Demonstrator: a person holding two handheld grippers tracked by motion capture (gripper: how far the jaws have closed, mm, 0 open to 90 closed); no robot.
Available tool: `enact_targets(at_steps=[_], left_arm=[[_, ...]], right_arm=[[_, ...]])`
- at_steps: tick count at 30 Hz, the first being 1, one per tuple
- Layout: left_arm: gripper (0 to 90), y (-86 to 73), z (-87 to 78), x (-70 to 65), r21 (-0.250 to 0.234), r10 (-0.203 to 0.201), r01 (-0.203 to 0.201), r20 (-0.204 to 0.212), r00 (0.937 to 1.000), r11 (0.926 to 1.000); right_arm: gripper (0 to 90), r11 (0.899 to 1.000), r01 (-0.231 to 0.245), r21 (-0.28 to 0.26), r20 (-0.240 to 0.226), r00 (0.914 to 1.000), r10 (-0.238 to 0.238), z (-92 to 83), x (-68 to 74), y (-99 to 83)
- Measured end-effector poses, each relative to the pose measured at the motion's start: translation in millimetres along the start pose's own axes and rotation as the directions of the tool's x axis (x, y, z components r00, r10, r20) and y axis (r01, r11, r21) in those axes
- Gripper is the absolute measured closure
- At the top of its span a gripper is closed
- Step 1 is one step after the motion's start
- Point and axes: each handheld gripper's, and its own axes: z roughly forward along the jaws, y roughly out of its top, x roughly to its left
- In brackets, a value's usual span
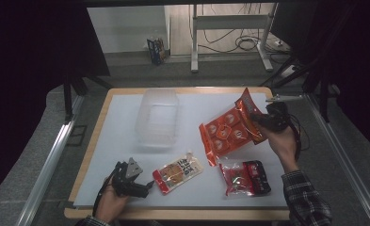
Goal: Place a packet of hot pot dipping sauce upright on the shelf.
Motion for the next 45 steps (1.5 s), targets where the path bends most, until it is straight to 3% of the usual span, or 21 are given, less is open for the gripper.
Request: enact_targets(at_steps=[3, 5, 10, 11, 16, 22, 27, 35, 45], left_arm=[[2.3, 0.2, -1.0, 1.1, -0.004, -0.014, 0.014, 0.002, 0.9999, 0.9999], [1.7, 0.4, -3.1, 3.2, -0.017, -0.044, 0.045, 0.021, 0.9988, 0.9989], [0.7, 0.7, -4.9, 4.5, -0.028, -0.074, 0.075, 0.045, 0.9962, 0.9968], [0.6, 0.8, -4.9, 4.5, -0.025, -0.076, 0.077, 0.052, 0.9958, 0.9967], [0.5, 0.9, -4.5, 3.5, -0.016, -0.063, 0.064, 0.051, 0.9967, 0.9978], [0.2, 0.8, -4.6, 3.8, -0.016, -0.063, 0.064, 0.048, 0.9968, 0.9978], [0.0, 0.6, -4.6, 4.2, -0.019, -0.063, 0.064, 0.046, 0.9969, 0.9977], [0.0, 1.0, -5.7, 4.0, -0.027, -0.06, 0.061, 0.042, 0.9973, 0.9978], [0.4, 2.3, -8.8, 4.1, -0.052, -0.072, 0.074, 0.039, 0.9966, 0.9959]], right_arm=[[88.4, 1.0, 0.007, -0.012, -0.02, 0.9998, -0.007, -2.8, 7.3, 8.5], [88.4, 1.0, 0.016, -0.018, -0.032, 0.9993, -0.016, -3.9, 12.5, 14.1], [88.4, 1.0, 0.005, -0.026, -0.098, 0.9952, -0.008, -5.6, 20.6, 25.8], [88.4, 1.0, 0.0, -0.027, -0.128, 0.9917, -0.003, -5.7, 24.8, 31.8], [88.5, 1.0, 0.017, -0.027, -0.173, 0.9846, -0.021, -2.9, 41.0, 46.3], [88.6, 0.999, 0.037, -0.02, -0.193, 0.9804, -0.04, 1.0, 59.5, 60.4], [88.7, 0.996, 0.082, -0.016, -0.233, 0.969, -0.084, 6.9, 83.2, 75.5], [88.8, 0.991, 0.125, -0.046, -0.248, 0.9595, -0.133, 10.4, 106.8, 93.0], [88.7, 0.991, 0.114, -0.07, -0.236, 0.9633, -0.128, 13.9, 110.9, 111.2]])
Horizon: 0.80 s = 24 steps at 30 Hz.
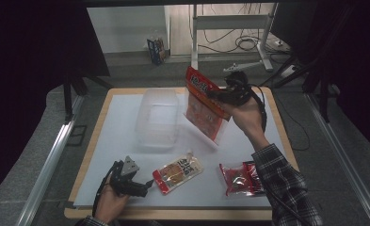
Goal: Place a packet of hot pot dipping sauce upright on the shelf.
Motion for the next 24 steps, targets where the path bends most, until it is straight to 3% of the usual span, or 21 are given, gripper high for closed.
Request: enact_targets(at_steps=[14, 24], left_arm=[[1.0, 0.9, -1.1, -0.1, -0.007, -0.01, 0.01, 0.016, 0.9998, 0.9999], [1.0, 0.9, -1.5, 0.0, -0.009, -0.007, 0.007, 0.017, 0.9998, 0.9999]], right_arm=[[88.7, 0.999, 0.011, -0.036, -0.031, 0.9994, -0.012, 16.6, 14.5, 37.6], [88.7, 1.0, 0.004, -0.026, -0.033, 0.9994, -0.004, 48.2, 23.3, 63.6]])
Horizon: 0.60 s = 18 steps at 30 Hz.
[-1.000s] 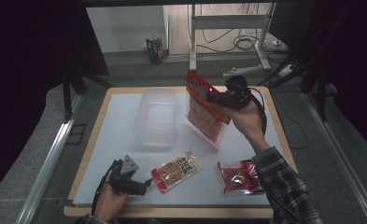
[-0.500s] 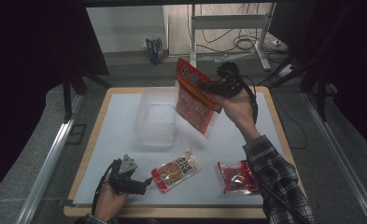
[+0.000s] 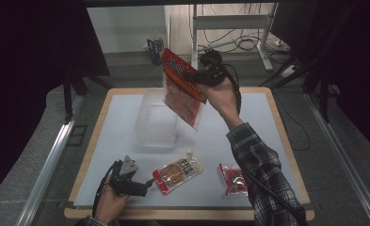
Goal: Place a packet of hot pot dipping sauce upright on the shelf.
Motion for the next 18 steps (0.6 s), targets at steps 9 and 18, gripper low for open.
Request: enact_targets(at_steps=[9, 18], left_arm=[[1.3, 1.1, -1.1, -1.2, -0.016, 0.007, -0.007, -0.003, 1.0, 0.9998], [1.5, 1.2, -0.5, -1.9, -0.015, 0.01, -0.01, 0.001, 0.9999, 0.9998]], right_arm=[[88.6, 0.999, -0.034, -0.004, -0.002, 0.9994, 0.034, 31.3, 8.1, 16.2], [88.7, 0.999, -0.032, -0.003, 0.013, 0.9994, 0.032, 58.6, 15.2, 30.8]])
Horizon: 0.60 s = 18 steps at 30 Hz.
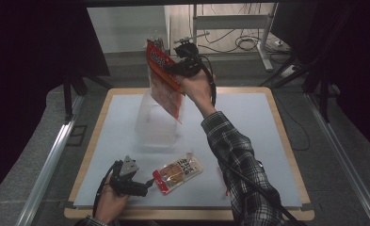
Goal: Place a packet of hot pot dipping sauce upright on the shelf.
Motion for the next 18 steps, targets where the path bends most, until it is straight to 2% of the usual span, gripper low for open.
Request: enact_targets(at_steps=[6, 12, 17, 18], left_arm=[[1.6, 0.3, 0.0, -0.6, 0.001, 0.005, -0.005, -0.001, 1.0, 1.0], [1.5, 0.4, 0.9, -1.3, 0.0, 0.004, -0.004, 0.001, 1.0, 1.0], [1.4, 0.4, 1.3, -1.7, 0.0, 0.007, -0.007, 0.002, 1.0, 1.0], [1.4, 0.4, 1.4, -1.8, 0.0, 0.006, -0.006, 0.003, 1.0, 1.0]], right_arm=[[88.7, 1.0, -0.017, -0.007, 0.004, 0.9998, 0.017, 17.9, 4.0, 3.3], [88.7, 1.0, -0.012, 0.016, 0.013, 0.9998, 0.012, 36.3, 5.5, -2.8], [88.6, 0.998, -0.033, 0.046, 0.021, 0.9992, 0.032, 52.0, -2.1, -16.4], [88.6, 0.998, -0.044, 0.051, 0.017, 0.9989, 0.043, 58.9, -6.8, -24.0]])
